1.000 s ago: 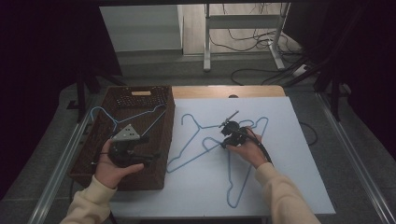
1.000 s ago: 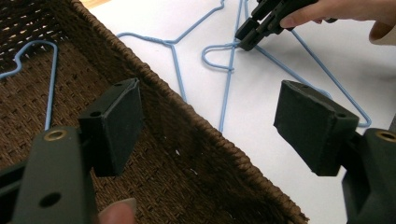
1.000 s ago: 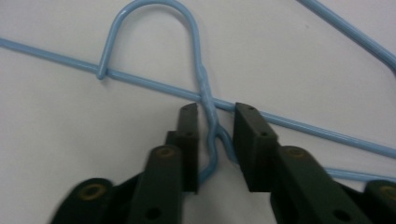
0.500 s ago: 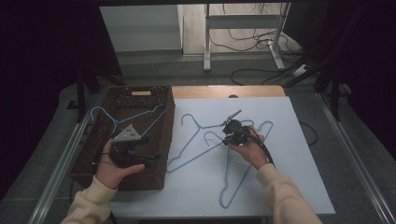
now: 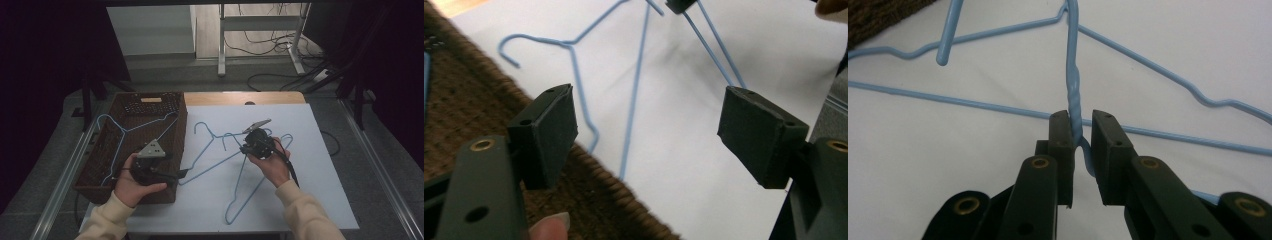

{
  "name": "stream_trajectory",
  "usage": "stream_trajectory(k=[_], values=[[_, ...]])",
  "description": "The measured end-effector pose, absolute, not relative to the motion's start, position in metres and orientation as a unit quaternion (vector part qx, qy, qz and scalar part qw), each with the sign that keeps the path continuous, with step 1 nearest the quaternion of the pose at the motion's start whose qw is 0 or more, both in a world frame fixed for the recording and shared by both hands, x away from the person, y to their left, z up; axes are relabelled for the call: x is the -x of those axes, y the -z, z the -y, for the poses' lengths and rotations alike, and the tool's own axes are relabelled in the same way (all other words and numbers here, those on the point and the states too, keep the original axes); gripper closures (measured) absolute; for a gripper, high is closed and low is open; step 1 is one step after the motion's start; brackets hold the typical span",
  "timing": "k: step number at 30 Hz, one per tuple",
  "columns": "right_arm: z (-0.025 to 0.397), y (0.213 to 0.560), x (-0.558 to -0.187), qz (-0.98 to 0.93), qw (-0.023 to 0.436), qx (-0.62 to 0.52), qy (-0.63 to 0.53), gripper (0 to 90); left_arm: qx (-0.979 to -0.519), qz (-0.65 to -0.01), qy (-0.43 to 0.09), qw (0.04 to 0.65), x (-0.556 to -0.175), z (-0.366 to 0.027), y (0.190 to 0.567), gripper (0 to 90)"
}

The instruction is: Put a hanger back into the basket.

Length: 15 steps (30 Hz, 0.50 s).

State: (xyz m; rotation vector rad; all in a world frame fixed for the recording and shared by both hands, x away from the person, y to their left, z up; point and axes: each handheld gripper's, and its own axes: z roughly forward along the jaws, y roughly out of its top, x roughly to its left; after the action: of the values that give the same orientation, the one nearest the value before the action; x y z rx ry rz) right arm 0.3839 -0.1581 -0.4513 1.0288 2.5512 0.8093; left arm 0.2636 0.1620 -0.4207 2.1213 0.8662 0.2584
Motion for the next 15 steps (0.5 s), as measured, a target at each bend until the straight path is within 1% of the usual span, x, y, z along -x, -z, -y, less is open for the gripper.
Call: stream_trajectory(k=[2,6,11,15], values=[[0.159,0.451,-0.383,-0.879,0.137,-0.358,-0.283,79.9,-0.841,-0.345,-0.1,0.405,-0.263,-0.159,0.421,23.1],[0.161,0.449,-0.379,-0.874,0.138,-0.364,-0.291,79.9,-0.842,-0.347,-0.086,0.403,-0.265,-0.139,0.424,23.3],[0.159,0.45,-0.378,-0.873,0.136,-0.365,-0.293,79.9,-0.856,-0.337,-0.07,0.387,-0.271,-0.108,0.431,23.2],[0.158,0.451,-0.378,-0.874,0.135,-0.363,-0.293,79.9,-0.856,-0.34,-0.059,0.386,-0.275,-0.094,0.437,23.1]])
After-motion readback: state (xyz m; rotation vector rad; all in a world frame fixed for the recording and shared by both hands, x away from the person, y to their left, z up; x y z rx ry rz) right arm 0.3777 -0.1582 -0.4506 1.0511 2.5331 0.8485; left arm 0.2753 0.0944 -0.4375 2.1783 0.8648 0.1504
